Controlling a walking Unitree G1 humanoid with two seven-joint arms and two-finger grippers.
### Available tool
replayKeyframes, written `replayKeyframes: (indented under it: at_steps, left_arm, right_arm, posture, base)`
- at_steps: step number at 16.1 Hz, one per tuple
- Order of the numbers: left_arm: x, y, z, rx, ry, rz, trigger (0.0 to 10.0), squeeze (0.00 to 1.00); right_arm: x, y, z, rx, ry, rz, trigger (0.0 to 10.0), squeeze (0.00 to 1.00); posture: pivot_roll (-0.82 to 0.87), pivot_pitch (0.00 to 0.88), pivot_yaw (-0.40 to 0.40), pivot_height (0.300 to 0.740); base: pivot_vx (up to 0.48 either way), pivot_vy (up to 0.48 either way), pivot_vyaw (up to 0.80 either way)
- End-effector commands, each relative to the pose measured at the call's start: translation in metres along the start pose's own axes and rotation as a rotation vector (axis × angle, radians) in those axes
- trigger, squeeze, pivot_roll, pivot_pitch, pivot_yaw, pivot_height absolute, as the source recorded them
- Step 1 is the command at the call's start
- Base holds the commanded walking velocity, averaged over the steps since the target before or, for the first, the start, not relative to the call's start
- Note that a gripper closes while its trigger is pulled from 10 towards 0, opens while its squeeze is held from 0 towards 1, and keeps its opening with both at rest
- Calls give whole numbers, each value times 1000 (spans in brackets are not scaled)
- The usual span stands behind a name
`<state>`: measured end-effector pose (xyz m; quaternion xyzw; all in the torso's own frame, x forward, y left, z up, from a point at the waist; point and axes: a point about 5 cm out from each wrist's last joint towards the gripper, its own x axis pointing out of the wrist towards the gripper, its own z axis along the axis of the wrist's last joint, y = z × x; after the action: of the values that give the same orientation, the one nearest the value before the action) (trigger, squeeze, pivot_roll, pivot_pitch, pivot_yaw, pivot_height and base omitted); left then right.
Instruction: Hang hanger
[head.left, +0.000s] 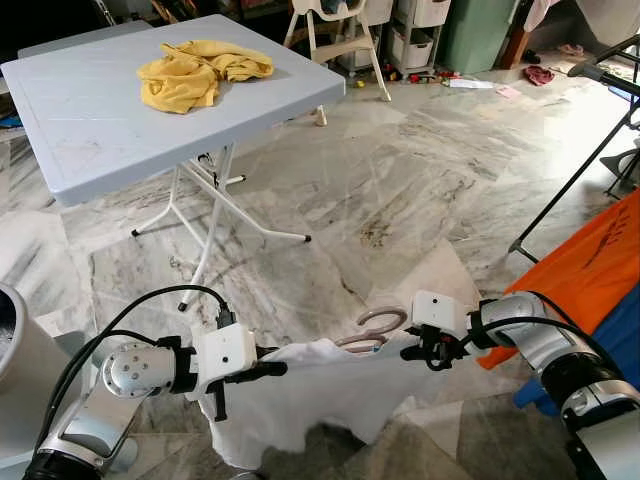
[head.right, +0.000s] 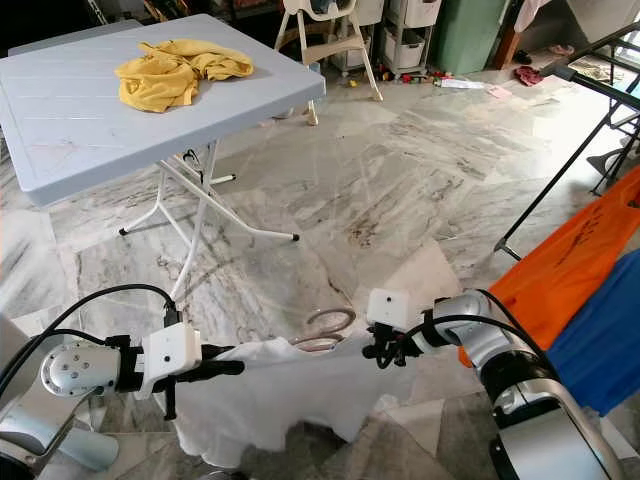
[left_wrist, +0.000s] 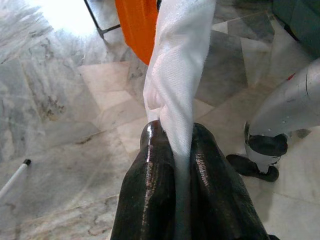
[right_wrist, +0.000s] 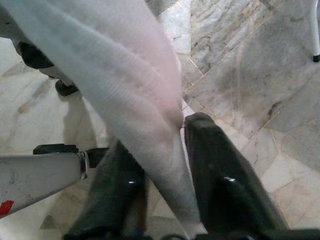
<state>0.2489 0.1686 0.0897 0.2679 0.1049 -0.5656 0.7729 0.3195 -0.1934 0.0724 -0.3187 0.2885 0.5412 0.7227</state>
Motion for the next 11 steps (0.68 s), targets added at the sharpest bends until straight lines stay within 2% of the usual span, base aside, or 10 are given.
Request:
replayKeyframes:
  at_steps: [1,7,11]
  left_arm:
    - [1,3,6,35,-21,4,0,0]
    - [1,1,4,42,-7,-12,0,0]
    - [2,4,4,79,-1,-10,0,0]
  right_arm:
    - [-4,-5,3,-2,-8,-24,0,0]
    - [-3,-5,4,-2,-23,-19,0,0]
    - [0,-3,7,-11,-48,0,0,0]
  posture:
    - [-66,83,4,740]
    - [-66,84,4,740]
    - [-63,82,6,740]
  base:
    - [0,0,0]
    - [0,0,0]
    - [0,0,0]
